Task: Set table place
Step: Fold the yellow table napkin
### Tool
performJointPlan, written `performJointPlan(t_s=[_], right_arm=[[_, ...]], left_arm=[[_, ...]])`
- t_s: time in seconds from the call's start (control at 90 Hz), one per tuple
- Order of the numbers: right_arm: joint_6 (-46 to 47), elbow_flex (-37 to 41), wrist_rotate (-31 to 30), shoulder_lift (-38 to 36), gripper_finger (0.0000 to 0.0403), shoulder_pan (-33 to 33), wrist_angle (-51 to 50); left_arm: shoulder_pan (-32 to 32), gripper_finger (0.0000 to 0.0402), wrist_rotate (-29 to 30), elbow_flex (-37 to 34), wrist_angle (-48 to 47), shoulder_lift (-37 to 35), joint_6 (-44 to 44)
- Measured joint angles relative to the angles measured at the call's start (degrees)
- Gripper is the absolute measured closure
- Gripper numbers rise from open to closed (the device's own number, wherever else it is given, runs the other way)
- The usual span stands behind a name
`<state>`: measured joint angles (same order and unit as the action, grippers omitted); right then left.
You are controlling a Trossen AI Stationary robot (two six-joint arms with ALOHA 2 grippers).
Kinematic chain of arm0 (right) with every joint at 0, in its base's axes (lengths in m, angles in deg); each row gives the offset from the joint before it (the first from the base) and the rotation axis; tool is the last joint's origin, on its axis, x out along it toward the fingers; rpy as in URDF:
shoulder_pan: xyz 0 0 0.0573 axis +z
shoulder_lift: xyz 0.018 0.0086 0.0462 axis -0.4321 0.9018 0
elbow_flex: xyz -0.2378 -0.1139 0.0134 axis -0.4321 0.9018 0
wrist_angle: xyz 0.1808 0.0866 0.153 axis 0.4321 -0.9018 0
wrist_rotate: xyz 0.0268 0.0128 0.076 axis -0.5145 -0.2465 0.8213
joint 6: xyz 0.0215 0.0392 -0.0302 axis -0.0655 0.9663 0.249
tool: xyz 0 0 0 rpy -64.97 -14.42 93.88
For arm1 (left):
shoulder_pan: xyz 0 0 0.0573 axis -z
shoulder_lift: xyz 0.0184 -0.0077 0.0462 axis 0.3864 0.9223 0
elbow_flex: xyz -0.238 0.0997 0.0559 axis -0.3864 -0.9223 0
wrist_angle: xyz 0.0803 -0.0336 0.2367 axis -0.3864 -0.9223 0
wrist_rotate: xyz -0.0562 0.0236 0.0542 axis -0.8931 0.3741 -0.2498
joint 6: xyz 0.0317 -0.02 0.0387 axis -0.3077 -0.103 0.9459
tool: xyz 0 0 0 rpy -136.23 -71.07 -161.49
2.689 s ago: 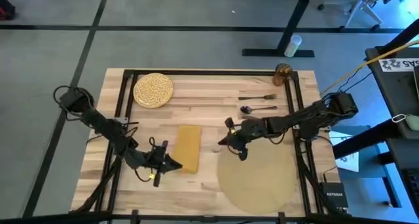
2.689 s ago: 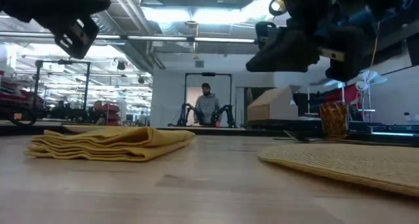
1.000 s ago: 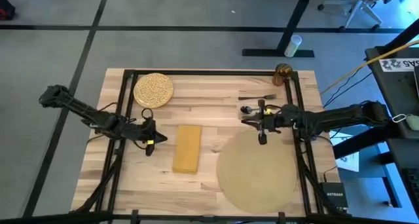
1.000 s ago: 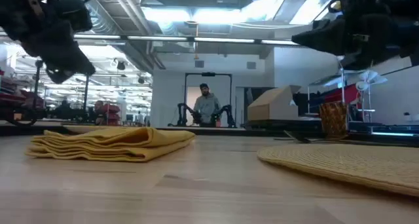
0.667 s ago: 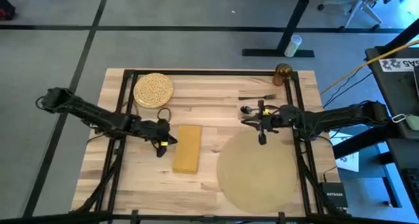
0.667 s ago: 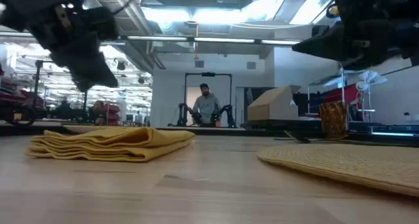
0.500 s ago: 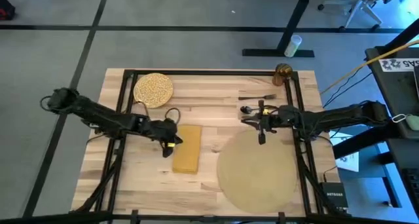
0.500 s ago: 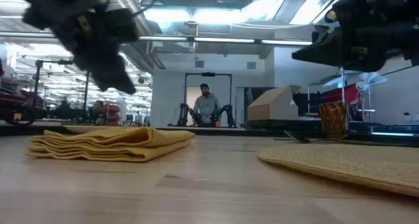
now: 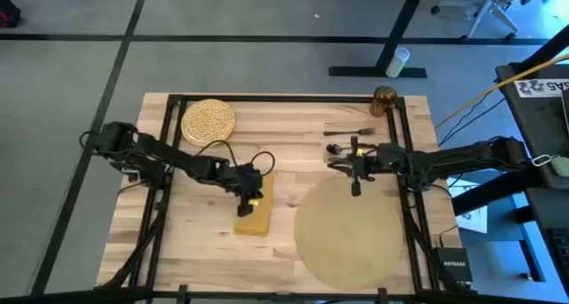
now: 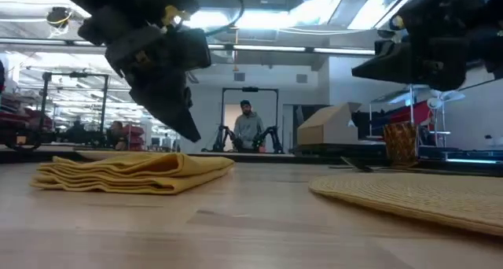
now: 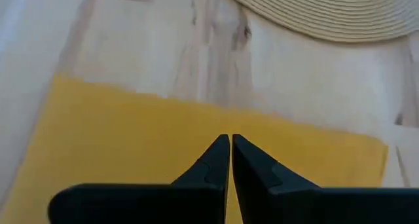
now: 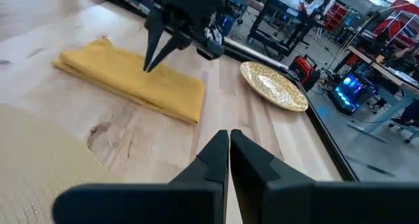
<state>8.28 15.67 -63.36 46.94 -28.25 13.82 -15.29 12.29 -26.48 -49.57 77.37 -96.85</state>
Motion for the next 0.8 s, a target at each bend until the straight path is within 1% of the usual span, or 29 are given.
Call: performJointPlan(t_s=[0.289, 0.533, 0.8], right_arm=[[-0.1, 0.0, -0.32, 0.0, 0.0402, 0.0, -0.66], [-0.17, 0.0, -0.34, 0.0, 0.0402, 0.0, -1.25], [-0.17, 0.0, -0.34, 0.01, 0.0402, 0.0, -1.29]], left_arm=[[0.87, 0.0402, 0.49, 0.12, -4.86, 4.05, -1.12], [2.74, 0.0402, 1.45, 0.28, -6.06, 4.38, -3.37], [5.69, 0.0402, 5.17, 0.24, -9.51, 3.34, -7.34]])
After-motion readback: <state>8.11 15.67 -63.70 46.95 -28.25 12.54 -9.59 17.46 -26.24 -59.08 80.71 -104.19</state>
